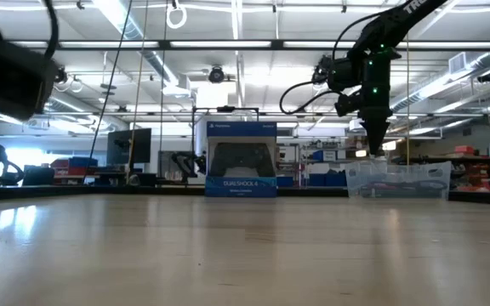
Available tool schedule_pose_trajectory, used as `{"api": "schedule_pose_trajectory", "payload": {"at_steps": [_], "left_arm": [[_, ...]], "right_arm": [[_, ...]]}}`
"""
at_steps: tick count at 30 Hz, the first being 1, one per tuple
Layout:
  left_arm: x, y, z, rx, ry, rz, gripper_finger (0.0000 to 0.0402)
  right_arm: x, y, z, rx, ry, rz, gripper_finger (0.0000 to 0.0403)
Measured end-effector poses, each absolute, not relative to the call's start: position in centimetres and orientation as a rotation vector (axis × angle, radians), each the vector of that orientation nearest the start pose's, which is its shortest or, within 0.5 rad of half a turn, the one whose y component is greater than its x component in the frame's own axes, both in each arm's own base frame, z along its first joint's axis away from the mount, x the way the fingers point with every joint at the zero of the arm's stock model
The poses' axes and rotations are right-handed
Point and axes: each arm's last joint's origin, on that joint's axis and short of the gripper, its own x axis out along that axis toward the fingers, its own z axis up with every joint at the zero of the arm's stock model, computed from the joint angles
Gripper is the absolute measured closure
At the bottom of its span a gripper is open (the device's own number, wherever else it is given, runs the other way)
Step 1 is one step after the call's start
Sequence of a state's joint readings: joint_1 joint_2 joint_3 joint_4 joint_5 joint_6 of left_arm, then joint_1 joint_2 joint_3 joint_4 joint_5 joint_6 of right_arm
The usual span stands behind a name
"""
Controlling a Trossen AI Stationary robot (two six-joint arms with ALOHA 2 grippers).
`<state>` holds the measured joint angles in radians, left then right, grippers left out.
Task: Pick and place USB-C Cables
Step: Put the light blue charger cable into the bin
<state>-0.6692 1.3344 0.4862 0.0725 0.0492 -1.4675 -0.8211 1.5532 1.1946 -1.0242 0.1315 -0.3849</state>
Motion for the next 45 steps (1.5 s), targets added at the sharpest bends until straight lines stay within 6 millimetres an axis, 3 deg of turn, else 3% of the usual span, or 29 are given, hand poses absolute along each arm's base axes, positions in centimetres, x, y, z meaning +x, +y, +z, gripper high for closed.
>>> {"api": "schedule_pose_trajectory", "payload": {"at_steps": [4,23,29,33,39,42,45], "left_arm": [[18.1,-14.9,13.5,-1.070,1.146,0.047,0.0251],[18.9,-15.3,12.0,-1.017,1.121,0.050,0.0253],[19.3,-14.7,12.0,-0.933,1.090,0.016,0.0312],[20.1,-14.0,12.2,-0.880,1.040,-0.019,0.0385],[22.2,-11.7,13.1,-0.772,0.888,-0.081,0.0390],[23.4,-9.5,13.9,-0.700,0.782,-0.083,0.0393],[24.6,-6.5,15.1,-0.622,0.658,-0.055,0.0394]], "right_arm": [[19.5,-20.6,24.3,0.206,1.437,-0.484,0.0208],[21.5,-18.1,24.2,0.199,1.440,-0.419,0.0208],[22.2,-16.9,24.2,0.219,1.454,-0.414,0.0208],[22.9,-15.6,24.2,0.245,1.455,-0.379,0.0209],[24.3,-13.4,24.7,0.302,1.355,-0.191,0.0209],[24.6,-12.3,25.8,0.288,1.264,-0.123,0.0209],[24.0,-11.7,27.2,0.226,1.223,-0.163,0.0213]]}}
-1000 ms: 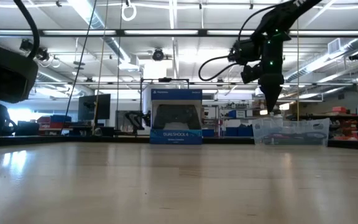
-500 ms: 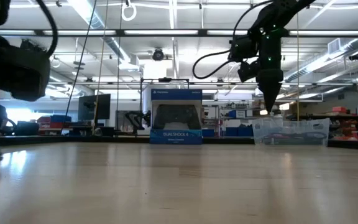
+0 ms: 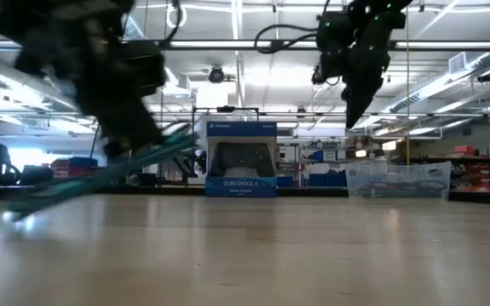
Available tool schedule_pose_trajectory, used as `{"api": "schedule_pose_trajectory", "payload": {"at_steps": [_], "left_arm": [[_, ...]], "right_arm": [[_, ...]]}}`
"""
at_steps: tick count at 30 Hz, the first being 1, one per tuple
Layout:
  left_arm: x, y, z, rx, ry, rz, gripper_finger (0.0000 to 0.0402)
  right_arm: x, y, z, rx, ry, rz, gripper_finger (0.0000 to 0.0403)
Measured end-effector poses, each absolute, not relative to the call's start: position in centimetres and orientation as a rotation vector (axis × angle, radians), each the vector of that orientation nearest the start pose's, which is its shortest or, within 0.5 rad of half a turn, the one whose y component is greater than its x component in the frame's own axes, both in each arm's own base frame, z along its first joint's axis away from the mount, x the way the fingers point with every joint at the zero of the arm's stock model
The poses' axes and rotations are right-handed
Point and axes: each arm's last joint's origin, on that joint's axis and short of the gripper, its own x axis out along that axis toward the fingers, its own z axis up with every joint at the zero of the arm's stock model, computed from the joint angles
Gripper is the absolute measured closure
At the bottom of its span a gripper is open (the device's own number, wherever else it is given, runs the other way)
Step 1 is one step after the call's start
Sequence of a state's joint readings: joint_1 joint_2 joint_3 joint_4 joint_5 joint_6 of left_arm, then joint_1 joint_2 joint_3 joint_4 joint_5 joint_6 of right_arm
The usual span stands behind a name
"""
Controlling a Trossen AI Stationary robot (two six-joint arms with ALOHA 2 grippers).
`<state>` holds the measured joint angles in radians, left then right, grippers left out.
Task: Pick and place USB-C Cables
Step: Put the light blue charger cable into the bin
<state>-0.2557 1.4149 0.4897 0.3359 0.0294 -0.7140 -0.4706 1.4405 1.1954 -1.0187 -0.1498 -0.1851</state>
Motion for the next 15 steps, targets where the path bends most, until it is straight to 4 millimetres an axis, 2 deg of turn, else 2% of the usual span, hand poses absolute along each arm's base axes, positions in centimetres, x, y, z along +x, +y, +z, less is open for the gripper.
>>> {"api": "schedule_pose_trajectory", "payload": {"at_steps": [3,7,11,15], "left_arm": [[25.9,-3.7,16.6,-0.509,0.564,-0.029,0.0395],[28.2,-0.9,20.0,-0.335,0.399,-0.015,0.0395],[30.1,0.6,24.2,-0.162,0.235,-0.013,0.0396],[31.2,1.5,27.7,-0.058,0.131,0.002,0.0396]], "right_arm": [[23.1,-11.5,28.6,0.199,1.167,-0.197,0.0218],[23.1,-10.7,30.3,0.219,1.013,-0.148,0.0220],[24.4,-9.5,31.1,0.185,0.897,-0.085,0.0220],[25.8,-8.3,31.7,0.114,0.797,-0.033,0.0221]]}}
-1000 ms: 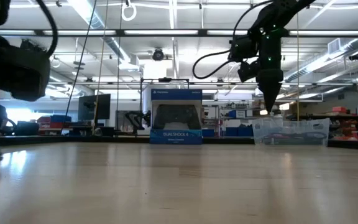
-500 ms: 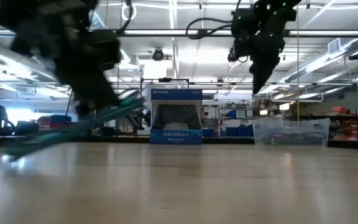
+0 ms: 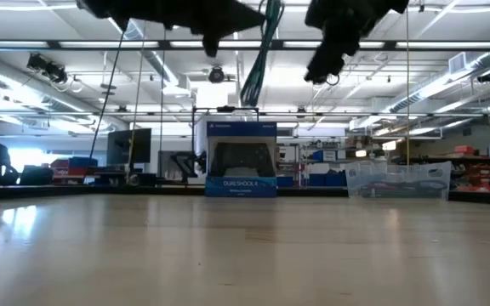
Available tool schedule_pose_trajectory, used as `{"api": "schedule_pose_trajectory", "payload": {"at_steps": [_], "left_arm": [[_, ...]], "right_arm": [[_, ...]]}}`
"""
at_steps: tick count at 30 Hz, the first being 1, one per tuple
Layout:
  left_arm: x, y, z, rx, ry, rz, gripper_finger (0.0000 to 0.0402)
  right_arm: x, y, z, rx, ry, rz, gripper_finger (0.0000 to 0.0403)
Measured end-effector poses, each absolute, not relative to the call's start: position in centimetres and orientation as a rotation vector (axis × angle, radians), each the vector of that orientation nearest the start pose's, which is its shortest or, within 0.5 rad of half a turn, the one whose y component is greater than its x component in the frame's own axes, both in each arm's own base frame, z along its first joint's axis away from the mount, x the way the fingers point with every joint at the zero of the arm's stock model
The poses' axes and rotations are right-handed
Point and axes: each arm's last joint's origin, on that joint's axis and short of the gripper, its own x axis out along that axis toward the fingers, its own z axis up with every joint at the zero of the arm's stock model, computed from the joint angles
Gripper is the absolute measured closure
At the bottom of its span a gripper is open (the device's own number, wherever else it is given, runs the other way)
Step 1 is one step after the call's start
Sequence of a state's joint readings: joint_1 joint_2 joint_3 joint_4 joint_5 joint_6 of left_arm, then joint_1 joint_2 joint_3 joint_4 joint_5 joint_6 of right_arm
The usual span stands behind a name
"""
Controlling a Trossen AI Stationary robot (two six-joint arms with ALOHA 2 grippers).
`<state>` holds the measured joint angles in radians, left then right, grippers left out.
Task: Pick and place USB-C Cables
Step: Put the light blue charger cable into the bin
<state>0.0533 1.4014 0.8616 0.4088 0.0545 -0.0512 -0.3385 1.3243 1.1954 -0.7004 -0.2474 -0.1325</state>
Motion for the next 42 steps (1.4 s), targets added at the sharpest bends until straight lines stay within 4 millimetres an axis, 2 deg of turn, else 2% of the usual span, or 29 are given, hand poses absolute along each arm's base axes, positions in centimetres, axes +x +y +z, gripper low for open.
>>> {"api": "schedule_pose_trajectory", "payload": {"at_steps": [4,11,16,24,33,42], "left_arm": [[31.6,2.3,29.7,-0.023,0.074,0.024,0.0396],[31.7,3.4,30.9,-0.014,0.013,0.059,0.0396],[31.6,4.1,31.5,-0.008,-0.048,0.079,0.0395],[31.6,4.3,31.7,0.007,-0.063,0.083,0.0394],[31.4,5.2,31.6,0.019,-0.054,0.118,0.0394],[31.4,5.2,31.7,0.020,-0.060,0.108,0.0393]], "right_arm": [[26.9,-7.1,32.6,-0.002,0.688,0.003,0.0222],[28.2,-5.4,33.5,-0.231,0.585,-0.053,0.0238],[28.9,-4.8,34.5,-0.253,0.471,-0.050,0.0246],[29.1,-4.6,34.8,-0.223,0.423,-0.006,0.0247],[28.5,-4.7,33.7,-0.193,0.543,0.038,0.0247],[29.0,-4.8,34.3,-0.200,0.456,0.043,0.0244]]}}
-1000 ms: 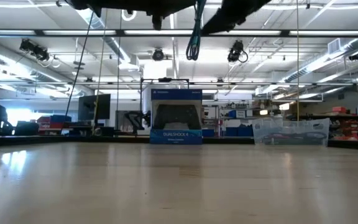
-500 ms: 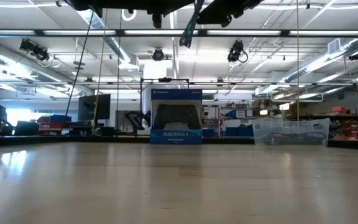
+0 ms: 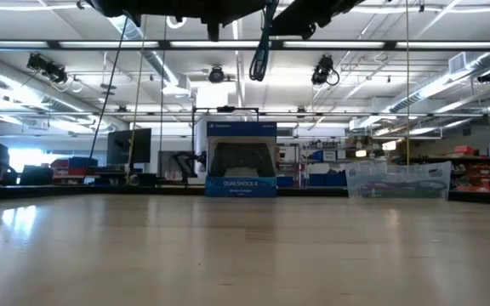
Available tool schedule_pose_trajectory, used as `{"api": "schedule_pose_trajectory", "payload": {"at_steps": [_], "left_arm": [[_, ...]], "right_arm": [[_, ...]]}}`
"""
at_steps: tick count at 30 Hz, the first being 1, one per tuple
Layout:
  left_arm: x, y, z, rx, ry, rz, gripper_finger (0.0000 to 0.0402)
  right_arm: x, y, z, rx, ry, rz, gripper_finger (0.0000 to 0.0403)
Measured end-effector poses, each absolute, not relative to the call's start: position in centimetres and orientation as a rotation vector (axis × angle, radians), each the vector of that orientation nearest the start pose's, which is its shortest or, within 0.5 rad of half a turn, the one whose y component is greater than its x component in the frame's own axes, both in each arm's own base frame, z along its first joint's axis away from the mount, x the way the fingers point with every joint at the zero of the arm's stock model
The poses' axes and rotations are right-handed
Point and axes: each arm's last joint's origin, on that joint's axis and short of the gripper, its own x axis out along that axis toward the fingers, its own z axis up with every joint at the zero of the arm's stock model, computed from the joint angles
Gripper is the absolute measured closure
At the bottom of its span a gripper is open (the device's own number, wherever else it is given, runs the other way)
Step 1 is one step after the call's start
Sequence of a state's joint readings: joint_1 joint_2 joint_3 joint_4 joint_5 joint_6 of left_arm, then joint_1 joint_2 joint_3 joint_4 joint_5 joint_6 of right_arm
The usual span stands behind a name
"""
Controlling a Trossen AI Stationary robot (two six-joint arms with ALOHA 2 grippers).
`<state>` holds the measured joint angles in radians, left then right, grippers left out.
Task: Pick and place USB-C Cables
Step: Put the light blue charger cable into the bin
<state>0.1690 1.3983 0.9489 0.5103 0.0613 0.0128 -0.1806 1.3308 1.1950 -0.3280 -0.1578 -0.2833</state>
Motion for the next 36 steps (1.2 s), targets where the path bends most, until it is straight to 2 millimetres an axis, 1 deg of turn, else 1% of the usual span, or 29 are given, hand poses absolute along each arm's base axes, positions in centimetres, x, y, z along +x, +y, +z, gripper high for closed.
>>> {"api": "schedule_pose_trajectory", "payload": {"at_steps": [3,9,12,14,17,20,21,23,26,28,30,33,36], "left_arm": [[31.4,5.0,31.6,0.019,-0.050,0.099,0.0393],[31.4,4.8,31.6,0.019,-0.048,0.091,0.0393],[31.4,4.8,31.4,0.017,-0.027,0.091,0.0393],[31.4,4.8,31.2,0.017,-0.012,0.091,0.0393],[31.4,4.8,31.0,0.035,0.012,0.092,0.0391],[31.4,4.9,30.9,0.037,0.031,0.092,0.0384],[31.4,4.9,30.8,0.037,0.038,0.093,0.0380],[31.3,4.9,30.6,0.034,0.066,0.093,0.0370],[30.7,4.9,30.6,0.050,0.119,0.116,0.0348],[30.1,4.8,30.5,0.052,0.179,0.146,0.0329],[29.6,4.8,30.1,0.048,0.258,0.167,0.0308],[28.8,4.7,29.3,0.032,0.382,0.171,0.0280],[28.2,4.4,28.1,-0.017,0.518,0.168,0.0259]], "right_arm": [[29.5,-4.9,34.2,-0.201,0.436,0.039,0.0243],[31.3,-5.4,32.7,-0.176,0.449,0.051,0.0243],[31.8,-5.5,31.9,-0.179,0.477,0.051,0.0246],[31.8,-5.5,31.8,-0.192,0.493,0.035,0.0258],[31.6,-5.6,32.0,-0.219,0.493,0.009,0.0298],[31.2,-5.6,32.2,-0.247,0.509,-0.011,0.0366],[30.9,-5.6,32.2,-0.268,0.523,-0.022,0.0375],[30.5,-5.7,32.2,-0.293,0.565,-0.067,0.0375],[29.6,-6.3,31.7,-0.297,0.670,-0.124,0.0375],[28.9,-6.9,31.5,-0.297,0.735,-0.168,0.0375],[28.0,-7.5,31.2,-0.307,0.816,-0.228,0.0375],[26.2,-9.1,30.5,-0.364,1.006,-0.357,0.0375],[24.0,-11.0,29.6,-0.406,1.249,-0.512,0.0375]]}}
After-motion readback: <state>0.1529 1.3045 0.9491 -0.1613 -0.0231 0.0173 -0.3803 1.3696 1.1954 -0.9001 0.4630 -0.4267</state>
